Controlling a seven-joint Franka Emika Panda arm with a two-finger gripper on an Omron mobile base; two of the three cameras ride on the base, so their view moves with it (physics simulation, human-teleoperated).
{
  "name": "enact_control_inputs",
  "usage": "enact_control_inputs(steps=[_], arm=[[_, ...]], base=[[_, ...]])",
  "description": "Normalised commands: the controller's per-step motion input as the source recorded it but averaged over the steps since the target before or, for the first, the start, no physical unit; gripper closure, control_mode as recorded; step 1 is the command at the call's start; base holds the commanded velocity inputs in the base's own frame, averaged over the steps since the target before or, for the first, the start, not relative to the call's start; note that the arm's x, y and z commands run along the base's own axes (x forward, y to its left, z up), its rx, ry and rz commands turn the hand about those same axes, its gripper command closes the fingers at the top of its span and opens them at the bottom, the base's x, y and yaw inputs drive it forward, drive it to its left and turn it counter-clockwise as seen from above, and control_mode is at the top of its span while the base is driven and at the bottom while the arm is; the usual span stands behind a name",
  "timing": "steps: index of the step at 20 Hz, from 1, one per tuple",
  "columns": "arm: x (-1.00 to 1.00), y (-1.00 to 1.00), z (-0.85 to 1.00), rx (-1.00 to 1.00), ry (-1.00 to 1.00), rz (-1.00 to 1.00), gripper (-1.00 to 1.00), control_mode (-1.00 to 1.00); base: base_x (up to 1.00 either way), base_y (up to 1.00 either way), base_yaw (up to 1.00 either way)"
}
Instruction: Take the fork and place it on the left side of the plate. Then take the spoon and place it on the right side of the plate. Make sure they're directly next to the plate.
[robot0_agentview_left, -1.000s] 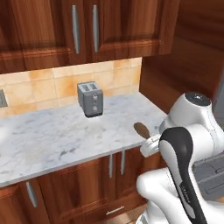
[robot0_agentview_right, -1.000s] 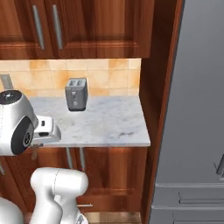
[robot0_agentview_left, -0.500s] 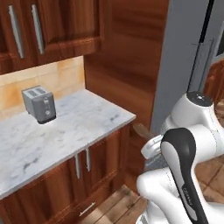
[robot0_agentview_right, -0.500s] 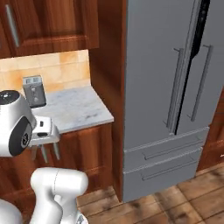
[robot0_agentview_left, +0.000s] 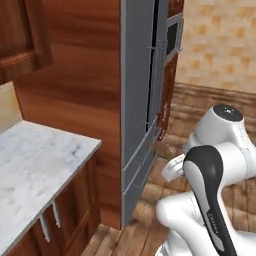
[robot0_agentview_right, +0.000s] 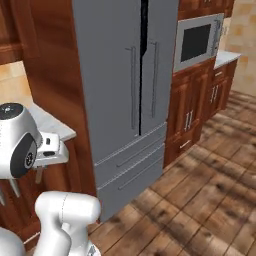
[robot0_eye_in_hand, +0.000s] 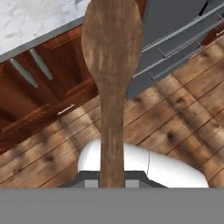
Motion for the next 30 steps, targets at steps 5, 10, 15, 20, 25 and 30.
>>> enact_control_inputs(steps=[5,10,15,20,25,30], arm=[[0.0,0.0,0.0,0.0,0.0,0.0,1.0,1.0],[0.0,0.0,0.0,0.0,0.0,0.0,1.0,1.0],[0.0,0.0,0.0,0.0,0.0,0.0,1.0,1.0],[0.0,0.0,0.0,0.0,0.0,0.0,1.0,1.0],[0.0,0.0,0.0,0.0,0.0,0.0,1.0,1.0],[0.0,0.0,0.0,0.0,0.0,0.0,1.0,1.0]], base=[[-0.27,-0.1,-0.6],[-0.14,-0.22,-0.6],[0.06,-0.41,-0.66],[0.32,-0.18,-0.6],[0.91,0.23,-0.37],[1.0,0.33,-0.23]])
